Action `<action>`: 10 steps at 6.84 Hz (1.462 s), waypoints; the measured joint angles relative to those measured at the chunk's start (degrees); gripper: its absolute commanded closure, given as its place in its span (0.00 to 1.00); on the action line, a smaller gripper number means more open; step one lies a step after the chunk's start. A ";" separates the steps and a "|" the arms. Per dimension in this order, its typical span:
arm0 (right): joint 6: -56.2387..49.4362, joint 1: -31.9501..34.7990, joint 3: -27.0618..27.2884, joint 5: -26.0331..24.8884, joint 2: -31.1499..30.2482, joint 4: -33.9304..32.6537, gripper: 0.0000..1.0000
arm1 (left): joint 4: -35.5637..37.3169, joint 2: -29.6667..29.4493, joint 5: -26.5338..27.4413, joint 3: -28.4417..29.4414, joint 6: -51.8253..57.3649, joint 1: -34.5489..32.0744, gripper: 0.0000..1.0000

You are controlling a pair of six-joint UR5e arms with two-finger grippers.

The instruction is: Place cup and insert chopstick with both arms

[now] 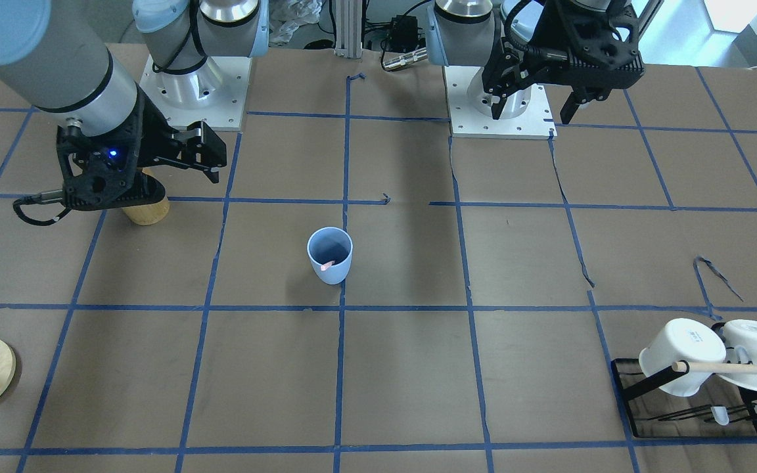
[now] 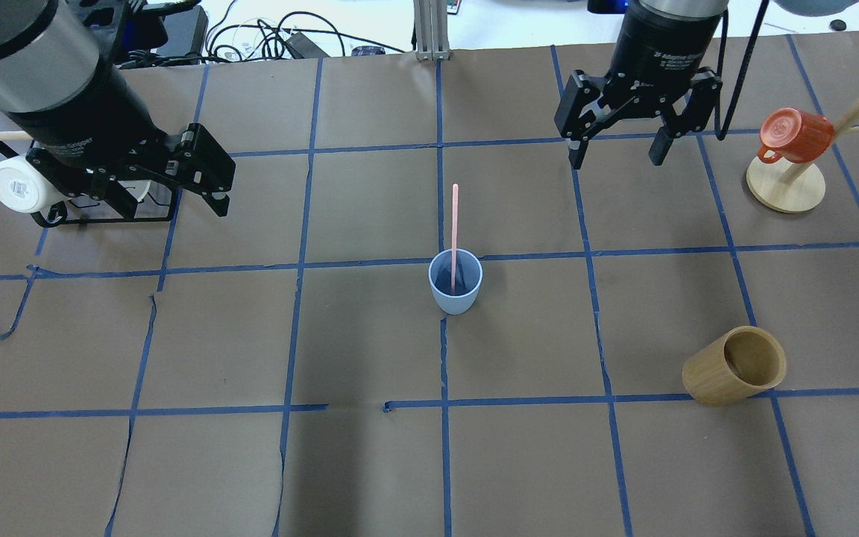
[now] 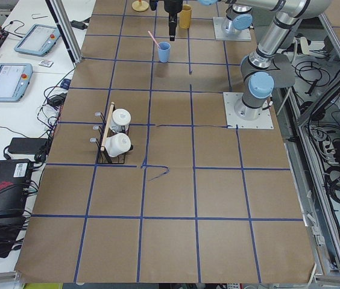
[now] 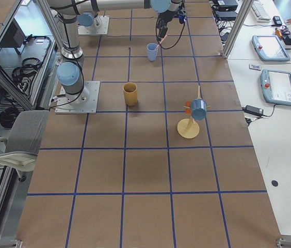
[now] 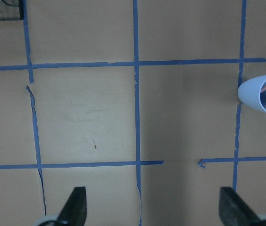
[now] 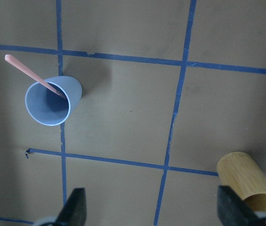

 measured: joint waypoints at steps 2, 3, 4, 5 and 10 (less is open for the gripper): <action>-0.97 -0.46 5.58 -2.38 -4.12 -8.80 0.00 | -0.03 0.13 0.00 -0.17 0.02 0.00 0.00; -0.88 -0.49 8.50 -3.97 -6.48 -11.72 0.00 | -0.07 0.24 0.00 -0.31 0.13 0.00 0.00; -0.89 -0.50 9.77 -5.59 -8.40 -12.80 0.00 | -0.34 0.46 0.00 -0.55 0.26 0.00 0.00; -0.88 -0.50 10.16 -6.05 -9.72 -13.10 0.00 | -0.73 0.97 0.00 -1.11 0.32 0.00 0.00; -0.79 -0.57 10.13 -4.05 -10.51 -8.31 0.00 | -1.08 2.50 0.00 -2.79 0.35 0.00 0.00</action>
